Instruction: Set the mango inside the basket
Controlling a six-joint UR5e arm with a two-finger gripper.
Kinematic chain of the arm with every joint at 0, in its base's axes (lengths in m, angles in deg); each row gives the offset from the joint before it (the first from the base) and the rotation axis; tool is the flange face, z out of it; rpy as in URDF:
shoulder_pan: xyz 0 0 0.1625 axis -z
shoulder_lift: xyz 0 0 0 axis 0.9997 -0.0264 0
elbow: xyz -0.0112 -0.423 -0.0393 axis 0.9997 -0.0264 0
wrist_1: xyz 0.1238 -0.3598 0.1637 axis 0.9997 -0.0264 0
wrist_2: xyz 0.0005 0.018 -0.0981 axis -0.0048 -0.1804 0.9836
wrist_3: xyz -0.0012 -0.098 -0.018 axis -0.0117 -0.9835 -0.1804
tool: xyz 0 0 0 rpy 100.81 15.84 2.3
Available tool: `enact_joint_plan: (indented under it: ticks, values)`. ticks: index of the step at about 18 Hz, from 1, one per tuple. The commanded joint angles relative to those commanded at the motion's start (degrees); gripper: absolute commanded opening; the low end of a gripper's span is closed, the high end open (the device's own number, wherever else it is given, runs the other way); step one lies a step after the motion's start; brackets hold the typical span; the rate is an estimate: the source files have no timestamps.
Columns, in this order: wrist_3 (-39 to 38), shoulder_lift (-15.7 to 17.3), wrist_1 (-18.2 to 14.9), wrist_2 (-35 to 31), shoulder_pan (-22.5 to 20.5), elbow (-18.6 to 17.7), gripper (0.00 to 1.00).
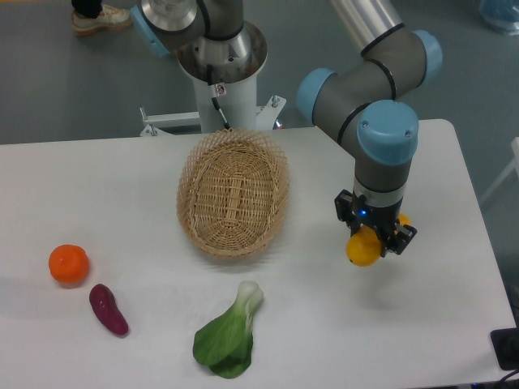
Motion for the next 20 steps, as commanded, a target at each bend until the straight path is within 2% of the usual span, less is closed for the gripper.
enact_joint_plan:
  ticks: [14, 20]
  values:
    - [0.1, 0.1, -0.2, 0.2, -0.5, 0.0, 0.62]
    - [0.1, 1.1, -0.3, 0.2, 0.0, -2.5, 0.62]
